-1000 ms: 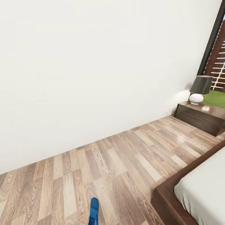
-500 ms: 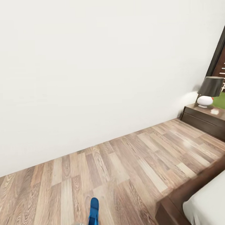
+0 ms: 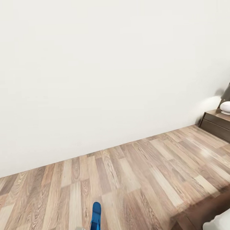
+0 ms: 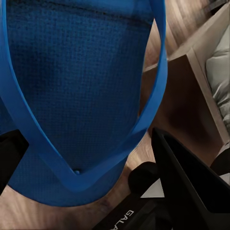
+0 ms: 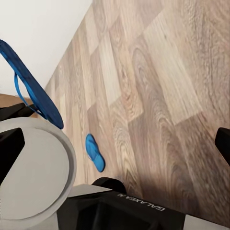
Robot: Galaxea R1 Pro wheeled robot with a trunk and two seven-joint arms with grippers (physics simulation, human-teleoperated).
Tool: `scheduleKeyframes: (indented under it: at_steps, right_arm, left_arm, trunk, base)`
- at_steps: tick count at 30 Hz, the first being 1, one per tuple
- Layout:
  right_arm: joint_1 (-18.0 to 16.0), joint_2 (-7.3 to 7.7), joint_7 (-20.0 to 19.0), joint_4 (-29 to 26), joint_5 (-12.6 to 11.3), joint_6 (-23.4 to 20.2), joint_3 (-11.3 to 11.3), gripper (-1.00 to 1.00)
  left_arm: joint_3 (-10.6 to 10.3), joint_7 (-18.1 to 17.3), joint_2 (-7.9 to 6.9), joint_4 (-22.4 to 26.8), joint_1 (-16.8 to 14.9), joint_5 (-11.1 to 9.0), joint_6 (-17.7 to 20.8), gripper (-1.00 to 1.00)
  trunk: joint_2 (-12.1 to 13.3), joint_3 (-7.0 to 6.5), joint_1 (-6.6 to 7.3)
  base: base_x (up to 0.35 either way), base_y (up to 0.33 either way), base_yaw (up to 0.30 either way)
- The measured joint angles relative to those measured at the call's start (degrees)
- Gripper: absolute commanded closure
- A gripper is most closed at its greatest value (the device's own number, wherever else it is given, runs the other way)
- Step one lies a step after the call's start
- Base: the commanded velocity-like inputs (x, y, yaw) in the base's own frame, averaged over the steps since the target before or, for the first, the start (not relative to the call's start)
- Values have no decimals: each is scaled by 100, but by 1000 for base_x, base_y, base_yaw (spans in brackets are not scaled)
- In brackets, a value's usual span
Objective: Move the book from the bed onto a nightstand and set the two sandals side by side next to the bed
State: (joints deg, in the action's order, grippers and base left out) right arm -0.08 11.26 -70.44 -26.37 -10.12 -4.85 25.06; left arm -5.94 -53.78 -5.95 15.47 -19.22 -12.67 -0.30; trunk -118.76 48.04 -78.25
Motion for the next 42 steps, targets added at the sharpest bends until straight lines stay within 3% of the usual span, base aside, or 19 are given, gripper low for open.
scheduleKeyframes:
  at_steps: [11, 32, 42]
  right_arm:
    - [0, 0, 16, 0, 5, 0, -1, -100]
    - [0, 0, 25, -4, 4, 0, -3, -100]
    - [0, 0, -2, 0, 8, 0, 3, -100]
  left_arm:
    - [1, 0, 1, 1, 0, -1, 0, 100]
    - [0, 1, 2, 3, 2, -2, 0, 100]
    - [1, 9, 3, -1, 0, 0, 0, 100]
  trunk:
    - [0, 0, -3]
    - [0, 0, -3]
    - [0, 0, 0]
  base:
    - [216, 0, 26]
    - [3, 0, 284]
    - [258, -89, 68]
